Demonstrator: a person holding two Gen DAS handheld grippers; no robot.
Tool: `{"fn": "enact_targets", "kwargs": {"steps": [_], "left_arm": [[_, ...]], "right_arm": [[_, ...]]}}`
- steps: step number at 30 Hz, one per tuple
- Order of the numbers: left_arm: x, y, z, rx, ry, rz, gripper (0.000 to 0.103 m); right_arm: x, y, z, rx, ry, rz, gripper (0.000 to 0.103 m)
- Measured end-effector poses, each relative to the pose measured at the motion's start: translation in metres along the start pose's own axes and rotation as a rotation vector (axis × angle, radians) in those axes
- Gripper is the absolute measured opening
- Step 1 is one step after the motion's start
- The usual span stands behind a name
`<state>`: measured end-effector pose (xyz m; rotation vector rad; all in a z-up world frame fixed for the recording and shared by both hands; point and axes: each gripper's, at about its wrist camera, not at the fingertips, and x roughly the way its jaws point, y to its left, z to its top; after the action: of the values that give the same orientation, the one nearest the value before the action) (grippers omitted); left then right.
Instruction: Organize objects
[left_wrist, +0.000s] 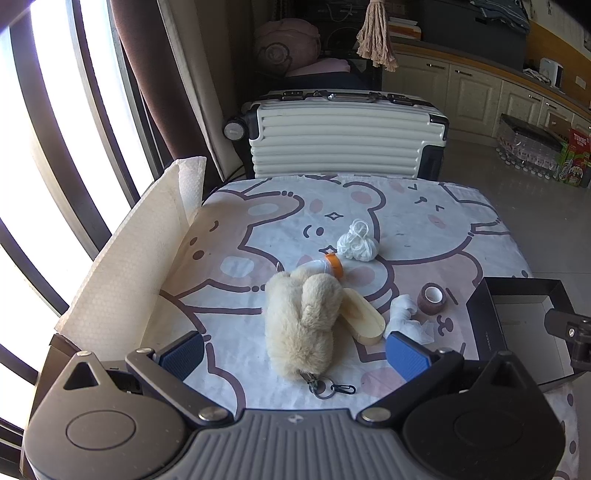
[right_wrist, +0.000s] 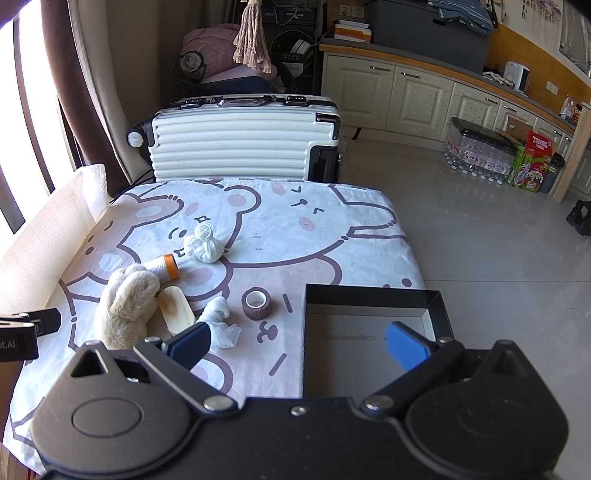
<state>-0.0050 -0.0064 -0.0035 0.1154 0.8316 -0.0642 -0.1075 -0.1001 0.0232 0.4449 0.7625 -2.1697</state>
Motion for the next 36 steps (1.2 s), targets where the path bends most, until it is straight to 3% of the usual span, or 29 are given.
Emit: {"fn": "enact_targets", "kwargs": {"steps": [13,22,36], "left_arm": [[-0.002,-0.003,-0.001,0.006,-0.001,-0.008,0.103],[-0.010,0.007,0.009,-0.010,-0.050,-0.049,0.103],[-0.009,0.025,0.053,-0.011,-0.138,-0.052,0.103]], "right_arm": [[0.000,0.001,-0.001,0.022,0.016,-0.035,0.103],[-0.008,0.006,0.004,0.002,-0.017,-0.038,0.103],[-0.008,0.027,0.063,-0.007,-0.063,0.009,0.103]]}}
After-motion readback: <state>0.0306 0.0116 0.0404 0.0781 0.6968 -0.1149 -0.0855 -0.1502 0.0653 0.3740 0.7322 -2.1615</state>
